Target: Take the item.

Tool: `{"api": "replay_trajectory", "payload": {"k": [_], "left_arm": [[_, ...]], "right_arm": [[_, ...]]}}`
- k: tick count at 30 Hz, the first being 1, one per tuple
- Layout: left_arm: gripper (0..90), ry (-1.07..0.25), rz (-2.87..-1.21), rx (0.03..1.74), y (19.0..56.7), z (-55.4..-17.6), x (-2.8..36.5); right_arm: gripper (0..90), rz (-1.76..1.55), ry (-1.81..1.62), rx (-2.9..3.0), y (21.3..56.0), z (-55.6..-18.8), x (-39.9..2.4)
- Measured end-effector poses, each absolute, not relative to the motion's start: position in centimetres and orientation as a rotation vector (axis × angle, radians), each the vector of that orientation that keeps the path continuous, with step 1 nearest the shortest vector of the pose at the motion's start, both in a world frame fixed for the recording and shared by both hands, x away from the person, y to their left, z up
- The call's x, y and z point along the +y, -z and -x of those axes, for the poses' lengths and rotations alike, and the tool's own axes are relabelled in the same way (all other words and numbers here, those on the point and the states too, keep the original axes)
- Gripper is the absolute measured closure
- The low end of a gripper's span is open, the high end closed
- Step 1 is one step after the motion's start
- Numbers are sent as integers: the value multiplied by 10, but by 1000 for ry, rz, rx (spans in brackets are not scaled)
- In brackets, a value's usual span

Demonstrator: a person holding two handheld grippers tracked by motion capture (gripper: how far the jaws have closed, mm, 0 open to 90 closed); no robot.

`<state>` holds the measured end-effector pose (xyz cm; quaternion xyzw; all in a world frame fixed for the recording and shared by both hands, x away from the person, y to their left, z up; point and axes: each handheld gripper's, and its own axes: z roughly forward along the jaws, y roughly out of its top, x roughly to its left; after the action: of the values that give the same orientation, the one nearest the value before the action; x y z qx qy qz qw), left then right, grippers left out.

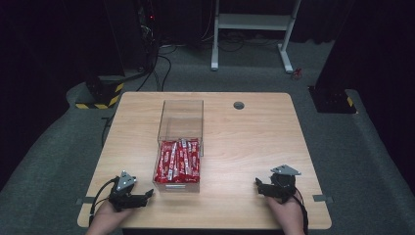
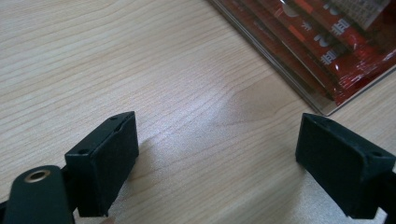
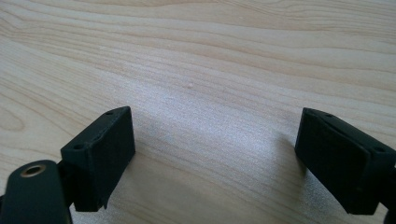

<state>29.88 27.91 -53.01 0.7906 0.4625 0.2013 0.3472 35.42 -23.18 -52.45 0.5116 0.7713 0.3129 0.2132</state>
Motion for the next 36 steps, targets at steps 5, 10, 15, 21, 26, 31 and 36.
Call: {"api": "replay_trajectory", "payload": {"k": [5,10,15,21,26,31,36], "left_arm": [[134,-522,-2050,1200,530,-299,279],[134,-522,-2050,1200,530,-299,279],[134,-522,-2050,1199,530,-299,279],[134,-522,-2051,1199,530,-299,279],[134,-522,-2050,1200,530,-299,279],[134,-522,-2050,1200,530,-299,279],[134,-522,-2050,1200,530,-299,279]], "right_arm": [[119,-1424,-868,2140,524,-354,-232],[119,-1424,-869,2140,524,-354,-232],[116,-1421,-870,2143,524,-354,-232],[119,-1417,-871,2147,524,-354,-232],[133,-1412,-873,2147,524,-353,-232],[140,-1408,-881,2147,523,-352,-233],[143,-1409,-898,2140,521,-352,-235]]}}
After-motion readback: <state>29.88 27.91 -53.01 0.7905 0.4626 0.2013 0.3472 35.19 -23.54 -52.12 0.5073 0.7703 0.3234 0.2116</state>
